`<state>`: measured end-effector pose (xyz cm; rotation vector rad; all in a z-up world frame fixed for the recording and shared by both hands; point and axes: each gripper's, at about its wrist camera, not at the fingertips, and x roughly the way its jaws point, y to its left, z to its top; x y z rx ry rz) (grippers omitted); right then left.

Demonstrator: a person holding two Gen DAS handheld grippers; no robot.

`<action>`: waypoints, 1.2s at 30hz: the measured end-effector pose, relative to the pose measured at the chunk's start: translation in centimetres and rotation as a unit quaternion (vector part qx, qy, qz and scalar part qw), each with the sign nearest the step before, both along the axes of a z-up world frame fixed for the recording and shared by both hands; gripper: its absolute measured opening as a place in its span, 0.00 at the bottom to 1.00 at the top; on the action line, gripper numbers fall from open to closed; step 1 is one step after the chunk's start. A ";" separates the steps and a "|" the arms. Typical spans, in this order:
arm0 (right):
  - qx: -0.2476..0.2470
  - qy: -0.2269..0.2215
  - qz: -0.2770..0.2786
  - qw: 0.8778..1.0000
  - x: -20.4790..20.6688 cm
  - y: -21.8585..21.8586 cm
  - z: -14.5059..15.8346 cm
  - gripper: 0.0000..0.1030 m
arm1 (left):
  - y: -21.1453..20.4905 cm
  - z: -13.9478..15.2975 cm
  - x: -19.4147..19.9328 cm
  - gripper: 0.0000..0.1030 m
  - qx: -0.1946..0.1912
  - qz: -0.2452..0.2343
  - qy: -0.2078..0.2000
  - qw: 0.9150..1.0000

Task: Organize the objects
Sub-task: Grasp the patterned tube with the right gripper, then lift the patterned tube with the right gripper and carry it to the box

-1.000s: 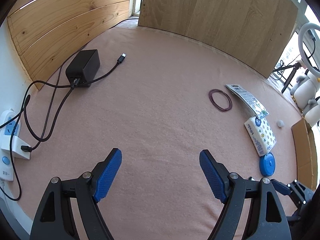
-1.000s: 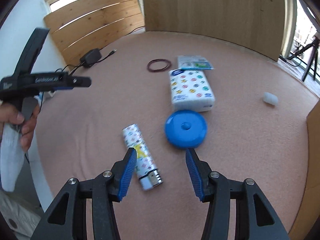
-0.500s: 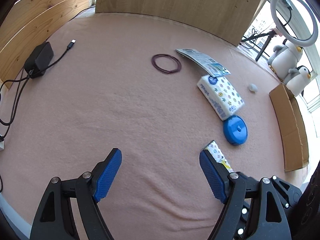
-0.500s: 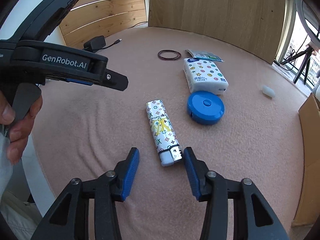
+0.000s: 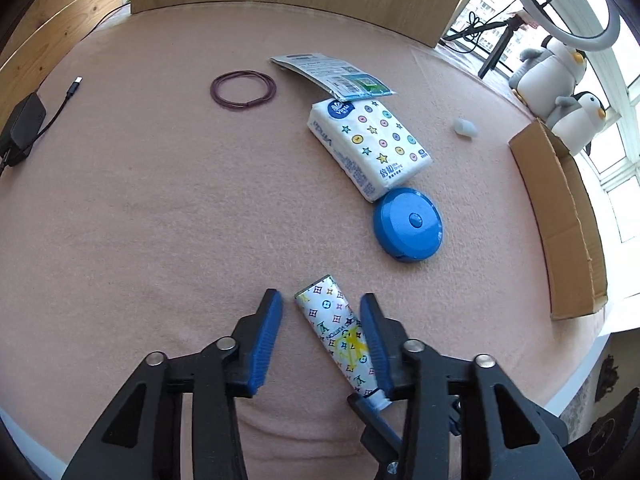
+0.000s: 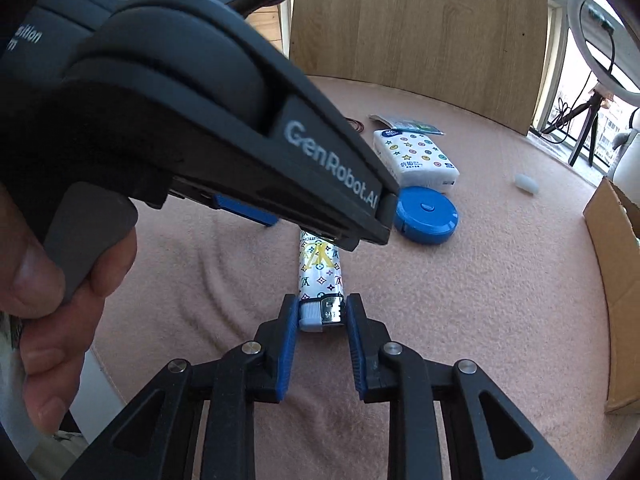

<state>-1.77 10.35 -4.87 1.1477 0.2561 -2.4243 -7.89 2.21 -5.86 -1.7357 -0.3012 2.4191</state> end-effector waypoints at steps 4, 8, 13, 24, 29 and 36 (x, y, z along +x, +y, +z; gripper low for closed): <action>-0.001 -0.004 -0.003 1.000 0.1 0.0 0.1 0.21 | 0.8 0.1 -0.3 0.36 -0.009 -0.005 -0.006 1.000; -0.005 -0.005 -0.008 1.000 0.0 0.1 0.1 0.21 | 1.3 0.4 -0.1 0.37 -0.018 -0.012 -0.011 1.000; -0.007 0.010 -0.015 1.000 0.2 0.2 0.5 0.21 | 0.5 0.5 -0.2 0.37 -0.003 -0.005 -0.024 1.000; -0.012 -0.007 -0.019 1.000 -0.5 0.5 0.3 0.20 | 0.5 0.7 0.1 0.32 -0.007 -0.005 -0.018 1.000; -0.015 -0.001 -0.023 1.000 -0.5 0.7 0.6 0.20 | 0.0 1.2 0.4 0.32 -0.002 -0.007 -0.009 1.000; -0.024 0.024 -0.031 0.999 -0.9 1.2 2.8 0.20 | 0.6 4.7 -0.2 0.32 -0.007 -0.014 0.028 0.999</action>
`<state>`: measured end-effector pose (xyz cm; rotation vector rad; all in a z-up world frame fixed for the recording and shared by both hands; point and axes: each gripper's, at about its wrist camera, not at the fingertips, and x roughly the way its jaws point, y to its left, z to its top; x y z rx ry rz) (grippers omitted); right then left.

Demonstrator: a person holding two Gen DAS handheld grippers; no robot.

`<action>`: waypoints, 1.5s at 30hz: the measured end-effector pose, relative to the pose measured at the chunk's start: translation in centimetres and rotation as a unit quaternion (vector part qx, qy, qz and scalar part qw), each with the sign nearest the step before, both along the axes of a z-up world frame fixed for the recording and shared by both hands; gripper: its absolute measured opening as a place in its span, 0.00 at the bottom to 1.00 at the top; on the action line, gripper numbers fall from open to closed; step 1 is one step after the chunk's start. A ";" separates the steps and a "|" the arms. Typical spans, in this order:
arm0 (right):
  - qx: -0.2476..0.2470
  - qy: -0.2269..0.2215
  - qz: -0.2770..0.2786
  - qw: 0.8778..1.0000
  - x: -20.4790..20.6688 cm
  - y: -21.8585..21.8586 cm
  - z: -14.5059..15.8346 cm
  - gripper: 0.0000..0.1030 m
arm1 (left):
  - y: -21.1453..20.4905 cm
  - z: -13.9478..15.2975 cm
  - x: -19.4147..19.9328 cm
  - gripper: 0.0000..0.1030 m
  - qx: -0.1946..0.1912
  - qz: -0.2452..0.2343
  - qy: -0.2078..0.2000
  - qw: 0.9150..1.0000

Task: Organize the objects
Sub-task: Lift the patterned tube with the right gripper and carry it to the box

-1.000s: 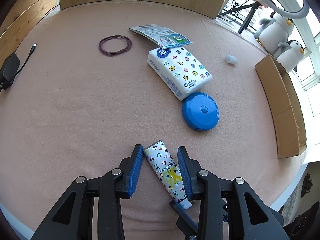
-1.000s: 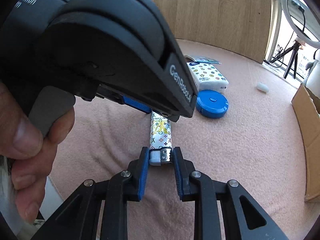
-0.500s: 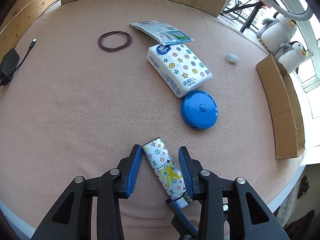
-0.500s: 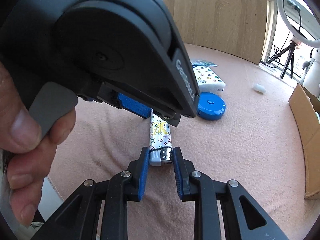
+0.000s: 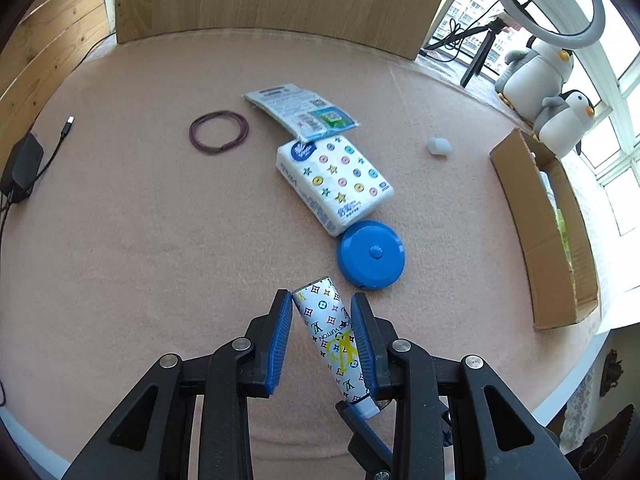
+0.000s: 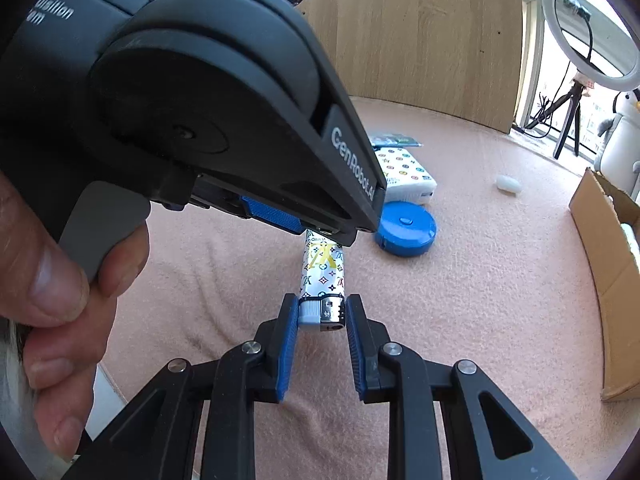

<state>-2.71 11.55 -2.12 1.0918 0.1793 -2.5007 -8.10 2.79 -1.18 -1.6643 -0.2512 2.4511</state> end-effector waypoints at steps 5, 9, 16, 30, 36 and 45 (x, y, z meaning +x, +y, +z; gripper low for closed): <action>-0.006 0.026 -0.009 1.000 -0.4 0.1 2.4 0.20 | 0.4 3.5 -0.2 0.32 -0.009 -0.008 0.037 0.999; -0.012 0.048 -0.016 0.999 -0.4 0.3 4.3 0.20 | 1.5 5.5 -0.8 0.32 -0.015 -0.013 0.062 0.998; -0.014 0.063 -0.022 0.998 -0.4 1.2 4.9 0.20 | 2.9 6.4 -0.9 0.32 -0.016 -0.016 0.074 0.997; -0.018 0.071 -0.036 0.997 0.8 2.2 6.0 0.20 | 4.4 6.9 -0.7 0.32 -0.018 -0.030 0.082 0.996; -0.021 0.073 -0.056 0.996 0.9 3.4 6.2 0.20 | 6.5 7.2 -1.5 0.32 -0.018 -0.050 0.085 0.995; -0.023 0.080 -0.115 0.990 0.0 8.4 6.7 0.20 | 13.3 7.8 -3.4 0.32 -0.014 -0.112 0.092 0.989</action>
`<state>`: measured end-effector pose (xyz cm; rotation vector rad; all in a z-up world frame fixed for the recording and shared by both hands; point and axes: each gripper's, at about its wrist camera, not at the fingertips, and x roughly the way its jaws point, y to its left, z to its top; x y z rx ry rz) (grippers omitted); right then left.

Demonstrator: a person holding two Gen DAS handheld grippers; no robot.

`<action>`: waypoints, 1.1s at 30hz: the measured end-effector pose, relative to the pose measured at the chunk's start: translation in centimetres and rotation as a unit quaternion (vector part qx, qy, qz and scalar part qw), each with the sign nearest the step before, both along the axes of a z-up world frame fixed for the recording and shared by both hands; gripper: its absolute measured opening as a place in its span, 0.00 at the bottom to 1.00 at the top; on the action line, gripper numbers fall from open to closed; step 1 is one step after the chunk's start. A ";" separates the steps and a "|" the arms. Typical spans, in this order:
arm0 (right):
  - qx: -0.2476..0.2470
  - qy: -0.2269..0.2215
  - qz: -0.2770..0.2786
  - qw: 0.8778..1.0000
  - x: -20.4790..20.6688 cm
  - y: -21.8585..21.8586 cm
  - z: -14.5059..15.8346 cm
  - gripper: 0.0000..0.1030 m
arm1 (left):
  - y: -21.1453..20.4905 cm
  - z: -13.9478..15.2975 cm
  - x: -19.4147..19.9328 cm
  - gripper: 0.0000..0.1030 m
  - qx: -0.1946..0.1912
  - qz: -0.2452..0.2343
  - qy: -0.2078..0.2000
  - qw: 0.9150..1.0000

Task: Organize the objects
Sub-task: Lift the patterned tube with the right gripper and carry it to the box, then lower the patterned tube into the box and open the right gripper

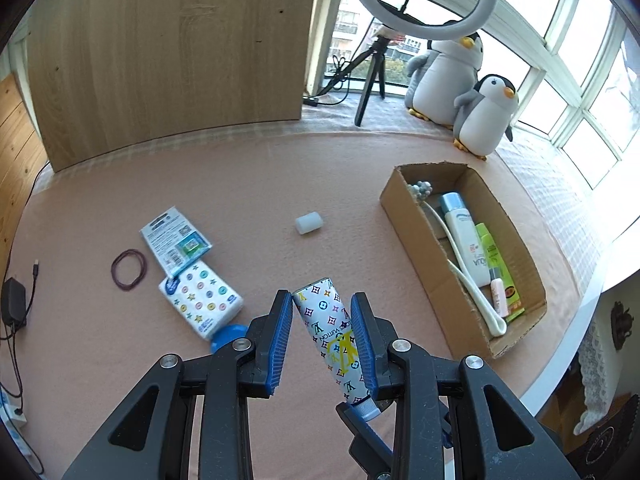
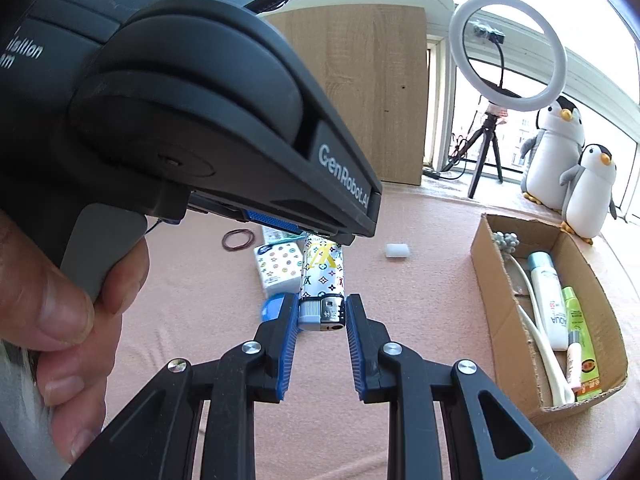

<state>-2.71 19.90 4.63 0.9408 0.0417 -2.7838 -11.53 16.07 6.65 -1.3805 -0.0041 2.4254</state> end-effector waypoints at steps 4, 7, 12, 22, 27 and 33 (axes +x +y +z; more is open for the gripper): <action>-0.001 0.002 -0.030 1.000 -0.1 2.6 0.3 0.20 | 3.7 0.2 -0.8 0.32 0.001 -0.032 0.002 0.999; 0.000 0.002 -0.053 0.999 -0.1 4.7 0.4 0.20 | 6.7 0.2 -1.2 0.32 0.001 -0.056 0.004 0.998; 0.002 0.003 -0.091 0.996 0.0 8.4 0.5 0.20 | 11.7 0.2 -1.7 0.32 0.001 -0.094 0.004 0.996; 0.002 0.001 -0.145 0.989 -0.4 14.3 0.3 0.21 | 19.4 -0.6 -2.5 0.34 0.003 -0.141 0.001 0.990; 0.013 -0.013 -0.176 0.984 -0.7 15.8 -0.4 0.32 | 19.4 -1.4 -2.9 0.76 -0.014 -0.123 0.024 0.992; 0.013 -0.019 -0.180 0.983 -0.8 16.0 -0.4 0.33 | 15.9 -1.8 -3.9 0.77 -0.013 -0.095 0.024 0.995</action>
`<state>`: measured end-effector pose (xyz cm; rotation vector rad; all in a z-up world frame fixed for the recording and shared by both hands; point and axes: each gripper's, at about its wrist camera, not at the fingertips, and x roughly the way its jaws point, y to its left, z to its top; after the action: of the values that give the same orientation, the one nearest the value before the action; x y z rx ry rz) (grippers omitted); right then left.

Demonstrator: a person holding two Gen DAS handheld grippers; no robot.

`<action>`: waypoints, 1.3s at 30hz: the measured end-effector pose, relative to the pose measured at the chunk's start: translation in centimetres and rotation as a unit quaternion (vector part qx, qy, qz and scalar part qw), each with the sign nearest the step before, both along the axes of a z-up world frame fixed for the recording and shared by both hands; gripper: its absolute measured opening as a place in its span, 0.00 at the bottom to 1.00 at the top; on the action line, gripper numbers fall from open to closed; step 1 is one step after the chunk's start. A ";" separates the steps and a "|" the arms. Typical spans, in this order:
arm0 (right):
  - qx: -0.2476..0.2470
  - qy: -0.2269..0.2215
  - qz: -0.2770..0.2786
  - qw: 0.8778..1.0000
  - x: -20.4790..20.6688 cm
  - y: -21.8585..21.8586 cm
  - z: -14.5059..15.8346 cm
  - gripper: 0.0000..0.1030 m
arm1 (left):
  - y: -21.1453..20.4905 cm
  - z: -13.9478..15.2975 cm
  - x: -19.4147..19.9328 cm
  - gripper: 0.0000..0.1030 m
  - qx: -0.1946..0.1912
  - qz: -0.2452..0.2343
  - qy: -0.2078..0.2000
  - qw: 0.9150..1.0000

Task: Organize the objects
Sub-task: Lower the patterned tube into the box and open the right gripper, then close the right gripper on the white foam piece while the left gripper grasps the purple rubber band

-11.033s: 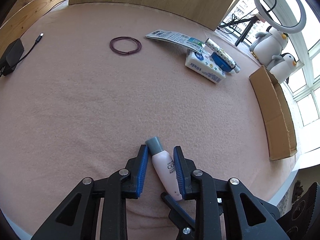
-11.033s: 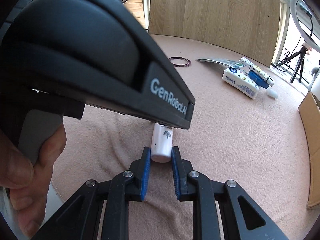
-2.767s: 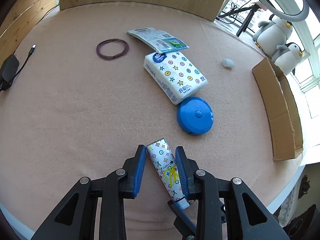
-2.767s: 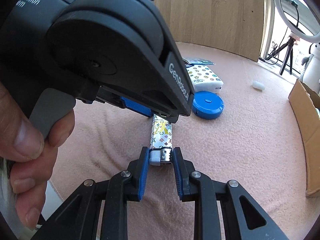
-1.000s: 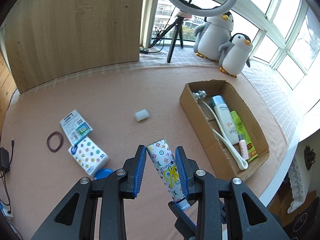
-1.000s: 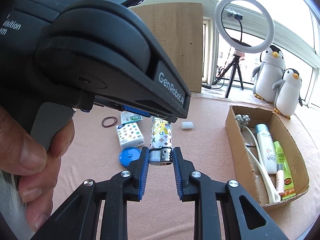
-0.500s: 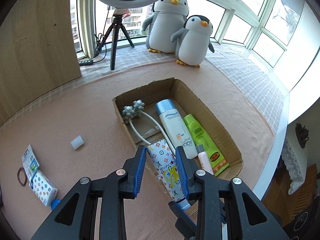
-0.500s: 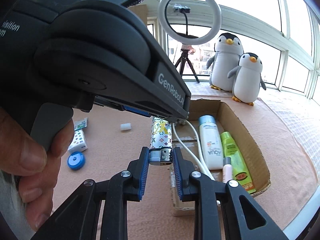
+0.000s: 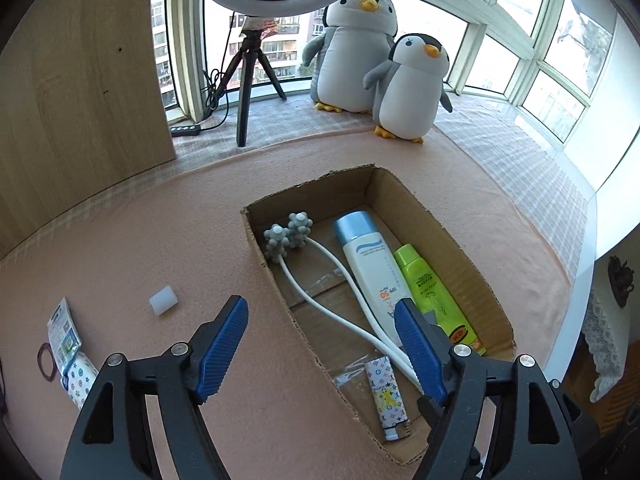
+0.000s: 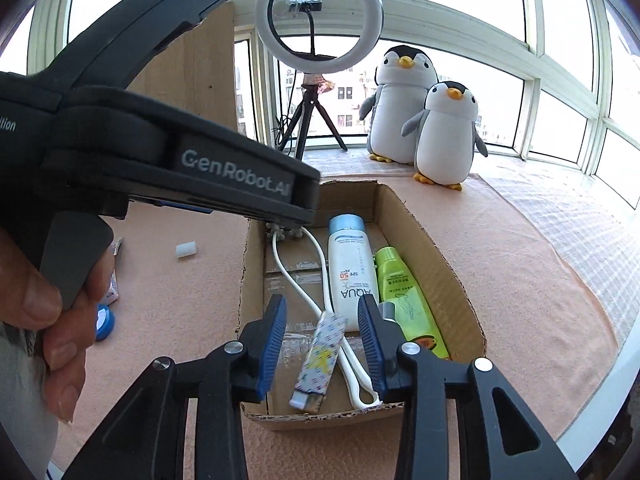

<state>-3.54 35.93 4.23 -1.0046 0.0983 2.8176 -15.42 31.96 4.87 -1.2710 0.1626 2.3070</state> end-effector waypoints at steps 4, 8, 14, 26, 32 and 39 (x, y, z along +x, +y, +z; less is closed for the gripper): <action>0.001 -0.001 0.011 1.000 -0.4 -0.8 0.1 0.33 | -2.9 -0.1 -0.4 0.77 0.002 0.024 0.000 1.000; 0.003 0.000 0.031 1.000 -0.8 -2.4 0.4 0.33 | -5.9 -0.3 -0.7 0.78 0.003 0.053 -0.002 0.999; 0.006 -0.006 0.065 0.998 -1.8 -5.5 0.2 0.33 | -10.5 -0.1 -0.6 0.78 0.009 0.087 0.001 0.996; -0.005 -0.035 0.139 0.990 -5.4 -13.3 -1.9 0.33 | -25.0 -1.3 -0.9 0.80 0.002 0.200 0.003 0.980; -0.010 -0.058 0.183 0.981 -8.6 -16.9 -3.5 0.33 | -34.5 -3.5 -1.0 0.80 -0.009 0.288 -0.009 0.958; 0.006 -0.089 0.170 0.981 -12.9 -17.0 -5.7 0.33 | -40.8 -7.3 -2.0 0.80 -0.020 0.338 -0.029 0.941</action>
<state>-16.45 18.92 -1.43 -1.3844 -0.1234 2.9999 -17.41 -8.84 -2.44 -1.5953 -0.2999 2.8280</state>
